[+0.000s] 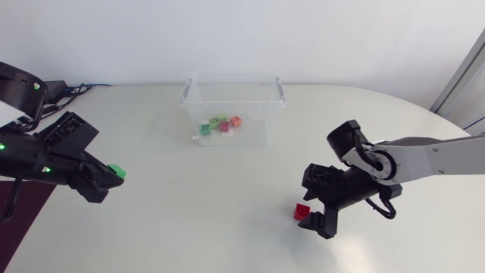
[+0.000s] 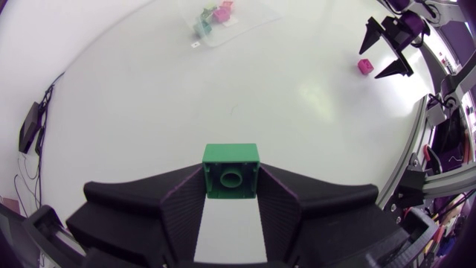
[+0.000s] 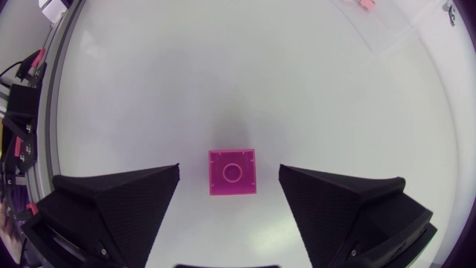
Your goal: Place the duplo bricks in the container
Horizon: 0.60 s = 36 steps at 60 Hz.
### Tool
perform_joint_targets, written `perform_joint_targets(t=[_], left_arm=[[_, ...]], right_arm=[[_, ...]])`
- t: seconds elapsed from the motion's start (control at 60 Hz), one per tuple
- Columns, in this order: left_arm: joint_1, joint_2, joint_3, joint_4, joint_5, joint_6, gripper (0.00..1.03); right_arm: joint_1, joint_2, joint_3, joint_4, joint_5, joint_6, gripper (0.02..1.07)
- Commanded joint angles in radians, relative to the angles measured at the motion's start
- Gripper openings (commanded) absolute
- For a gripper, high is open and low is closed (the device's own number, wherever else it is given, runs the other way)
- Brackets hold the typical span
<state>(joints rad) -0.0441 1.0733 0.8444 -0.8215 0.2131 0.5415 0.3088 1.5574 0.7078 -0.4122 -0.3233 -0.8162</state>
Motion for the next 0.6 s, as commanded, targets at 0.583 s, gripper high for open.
perform_joint_targets(t=[0.583], left_arm=[[-0.042, 0.056, 0.001, 0.044, 0.019, 0.008, 0.27]], right_arm=[[0.101, 0.181, 0.206, -0.218, 0.187, -0.052, 0.93]])
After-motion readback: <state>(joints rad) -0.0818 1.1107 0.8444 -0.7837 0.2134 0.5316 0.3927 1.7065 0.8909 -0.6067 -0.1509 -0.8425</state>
